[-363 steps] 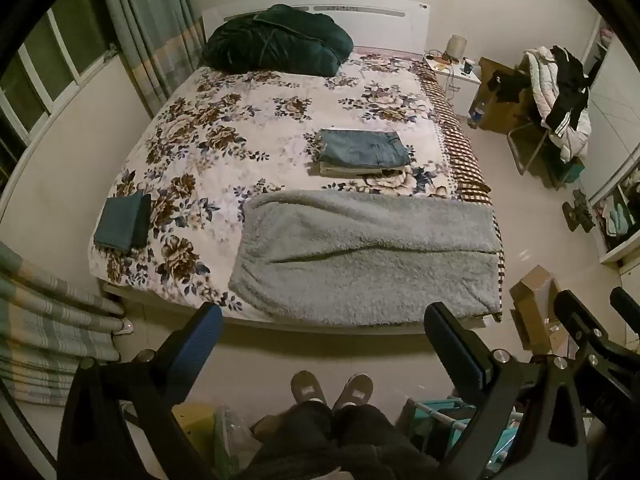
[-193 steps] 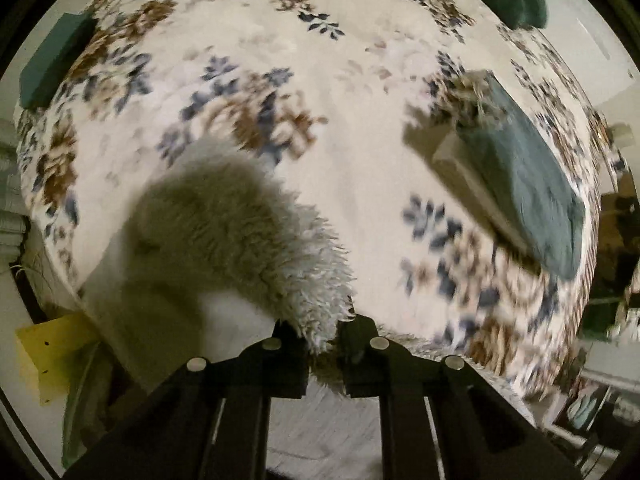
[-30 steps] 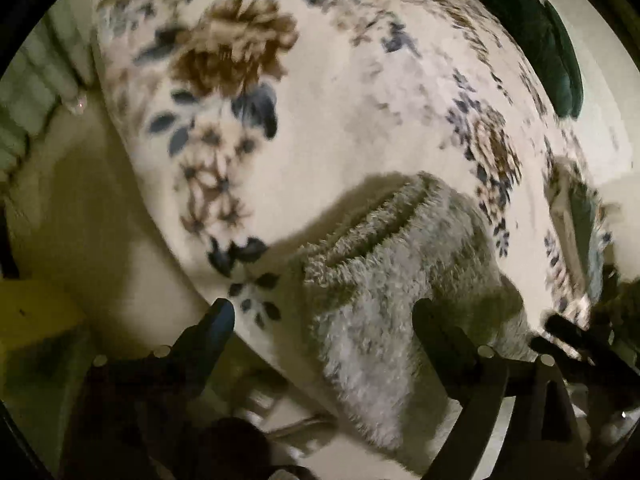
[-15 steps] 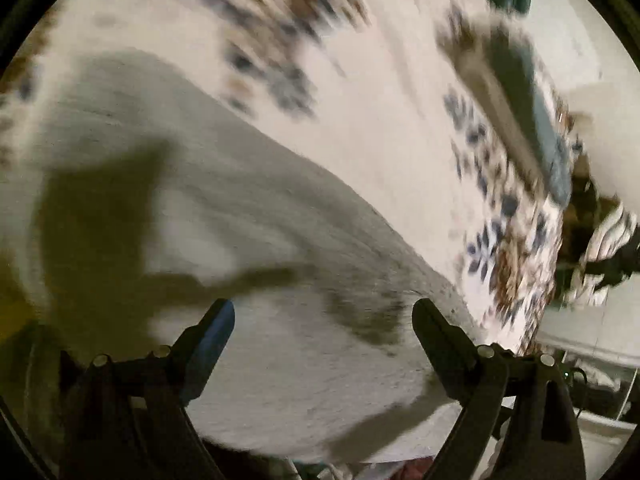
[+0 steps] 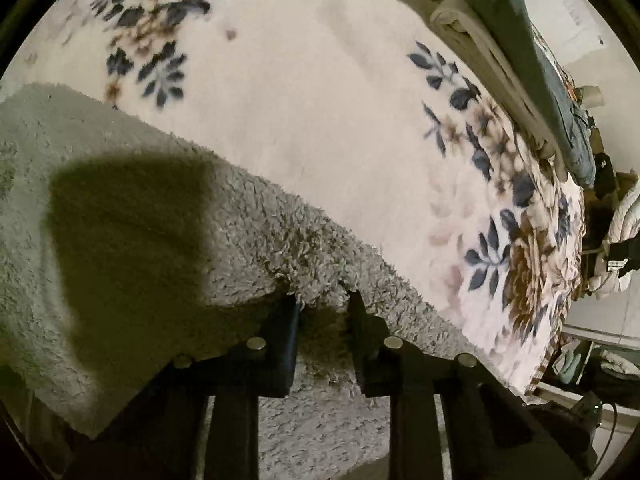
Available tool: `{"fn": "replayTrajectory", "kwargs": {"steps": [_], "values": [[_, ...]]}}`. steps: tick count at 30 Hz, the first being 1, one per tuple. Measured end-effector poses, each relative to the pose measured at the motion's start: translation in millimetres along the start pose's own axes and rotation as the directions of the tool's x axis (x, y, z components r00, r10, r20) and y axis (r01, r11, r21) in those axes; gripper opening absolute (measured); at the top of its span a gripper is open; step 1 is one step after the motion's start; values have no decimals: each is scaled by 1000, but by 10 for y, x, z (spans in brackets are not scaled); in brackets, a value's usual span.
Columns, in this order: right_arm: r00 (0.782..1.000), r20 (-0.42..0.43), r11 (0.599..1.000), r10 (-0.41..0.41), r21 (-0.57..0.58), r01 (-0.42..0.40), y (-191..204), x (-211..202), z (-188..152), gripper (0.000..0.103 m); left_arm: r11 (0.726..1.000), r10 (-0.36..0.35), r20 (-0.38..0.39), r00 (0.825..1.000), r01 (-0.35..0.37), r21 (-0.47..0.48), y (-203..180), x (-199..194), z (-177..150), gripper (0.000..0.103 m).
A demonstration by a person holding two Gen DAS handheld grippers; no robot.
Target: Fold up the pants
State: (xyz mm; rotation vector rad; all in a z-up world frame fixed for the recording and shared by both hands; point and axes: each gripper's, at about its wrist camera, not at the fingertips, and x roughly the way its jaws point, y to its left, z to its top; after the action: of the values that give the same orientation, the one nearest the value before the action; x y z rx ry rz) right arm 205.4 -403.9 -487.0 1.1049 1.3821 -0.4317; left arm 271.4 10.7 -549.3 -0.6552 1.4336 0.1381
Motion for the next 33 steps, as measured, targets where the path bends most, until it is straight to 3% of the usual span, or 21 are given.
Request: {"fn": "replayTrajectory", "kwargs": {"steps": [8,11,12,13,14,16,17,21,25,30,33], "values": [[1000,-2,999,-12,-29,12,29,91,207,5,999,20,-10,1000,-20,-26,-8,157,166,24],[998,-53,997,23,-76,-27,37,180,219,16,1000,-12,-7,1000,12,-10,-33,22,121,31],[996,-69,993,64,-96,-70,23,146,207,33,1000,-25,4,1000,25,6,-42,-56,87,35],[990,-85,986,109,-120,-118,4,80,183,52,999,-33,14,999,33,31,-52,-133,41,45],[988,-89,980,128,-141,-140,-24,1,153,59,998,-31,19,999,30,51,-71,-186,7,63],[990,-63,973,126,-188,-136,-145,-246,70,67,994,5,40,999,-9,107,-124,-317,-110,91],[992,-44,971,120,-202,-127,-230,-370,34,67,990,31,54,998,-38,139,-153,-385,-190,92],[993,102,984,53,-177,-34,-864,-1004,-34,67,962,115,91,989,-134,236,-283,-493,-546,92],[964,260,999,-47,11,45,-1868,-1592,106,67,935,160,108,981,-186,301,-491,-392,-897,92],[930,350,972,-111,234,28,-2938,-1815,548,67,888,228,35,973,-223,403,-744,66,-1313,92],[934,351,968,-68,251,-24,-3201,-1681,843,67,861,263,16,965,-242,446,-834,268,-1469,92]]}}
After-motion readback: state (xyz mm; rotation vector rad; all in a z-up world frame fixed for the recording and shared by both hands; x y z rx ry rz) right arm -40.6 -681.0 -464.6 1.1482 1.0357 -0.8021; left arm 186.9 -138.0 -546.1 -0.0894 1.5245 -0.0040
